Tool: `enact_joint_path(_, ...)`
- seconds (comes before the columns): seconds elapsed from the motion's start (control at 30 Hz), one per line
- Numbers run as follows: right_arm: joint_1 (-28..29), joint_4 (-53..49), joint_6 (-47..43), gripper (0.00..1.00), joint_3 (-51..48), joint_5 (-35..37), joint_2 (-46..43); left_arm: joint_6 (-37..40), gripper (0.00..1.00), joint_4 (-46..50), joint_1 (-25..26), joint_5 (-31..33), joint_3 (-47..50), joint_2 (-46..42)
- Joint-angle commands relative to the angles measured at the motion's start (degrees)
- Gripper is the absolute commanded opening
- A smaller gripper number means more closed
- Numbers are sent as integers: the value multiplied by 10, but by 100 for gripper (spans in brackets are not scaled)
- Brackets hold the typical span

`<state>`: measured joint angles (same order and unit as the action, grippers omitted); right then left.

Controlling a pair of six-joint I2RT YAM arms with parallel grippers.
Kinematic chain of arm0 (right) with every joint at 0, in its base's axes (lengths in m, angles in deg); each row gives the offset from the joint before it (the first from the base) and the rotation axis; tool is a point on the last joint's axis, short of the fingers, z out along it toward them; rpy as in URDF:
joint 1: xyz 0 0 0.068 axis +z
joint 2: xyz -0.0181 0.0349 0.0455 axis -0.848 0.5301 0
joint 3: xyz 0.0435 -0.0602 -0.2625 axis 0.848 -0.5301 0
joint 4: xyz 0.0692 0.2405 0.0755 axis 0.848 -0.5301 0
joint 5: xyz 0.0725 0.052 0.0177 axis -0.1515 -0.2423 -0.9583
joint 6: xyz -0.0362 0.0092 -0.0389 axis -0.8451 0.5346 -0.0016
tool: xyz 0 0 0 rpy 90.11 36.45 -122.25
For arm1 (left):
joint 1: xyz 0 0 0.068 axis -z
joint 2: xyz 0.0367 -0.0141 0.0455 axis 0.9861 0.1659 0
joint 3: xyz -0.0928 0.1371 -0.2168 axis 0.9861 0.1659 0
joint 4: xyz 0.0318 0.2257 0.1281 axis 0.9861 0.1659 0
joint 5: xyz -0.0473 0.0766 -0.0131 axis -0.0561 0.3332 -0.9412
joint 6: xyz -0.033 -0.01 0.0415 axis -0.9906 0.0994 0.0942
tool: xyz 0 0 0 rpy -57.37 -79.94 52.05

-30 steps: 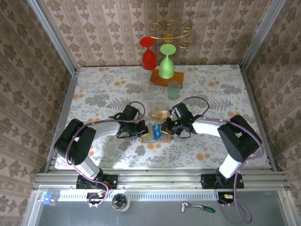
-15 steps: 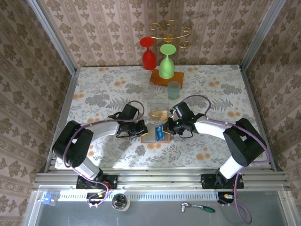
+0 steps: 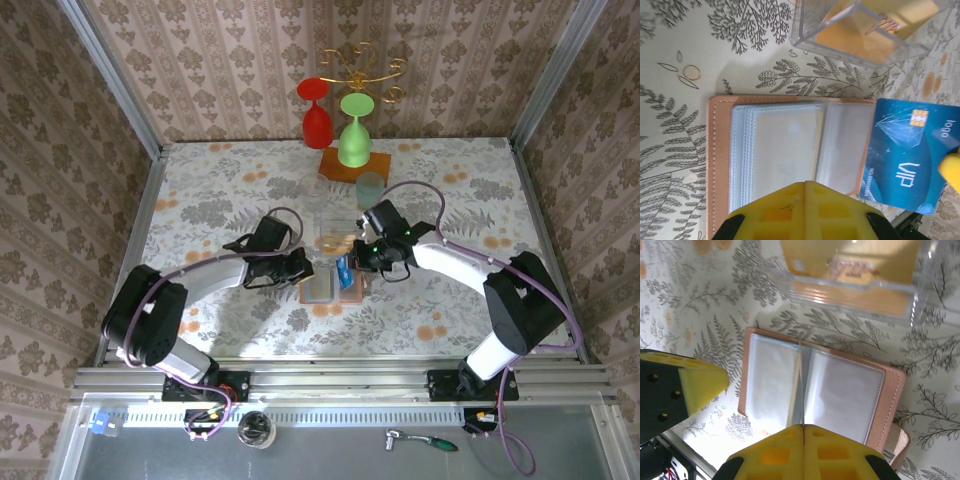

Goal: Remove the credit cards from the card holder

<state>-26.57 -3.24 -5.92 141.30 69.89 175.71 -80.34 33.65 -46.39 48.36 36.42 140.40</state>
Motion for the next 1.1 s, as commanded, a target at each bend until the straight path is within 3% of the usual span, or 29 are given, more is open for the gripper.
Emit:
enact_joint_path(0.0,-1,-88,-108,5,52,10,20,9,5,24,-11,10,19,-39)
enact_joint_path(0.23,-2,-205,-306,4,178,4,82,5,6,31,-27,15,52,-87)
enact_joint_path(0.63,-10,-313,-619,0,312,11,151,7,10,56,-30,31,69,-137)
enact_joint_path(0.83,-19,-395,-706,0,411,30,210,9,11,69,-31,34,70,-143)
enact_joint_path(1.07,-30,-468,-749,0,544,45,292,-4,11,77,-30,43,68,-146)
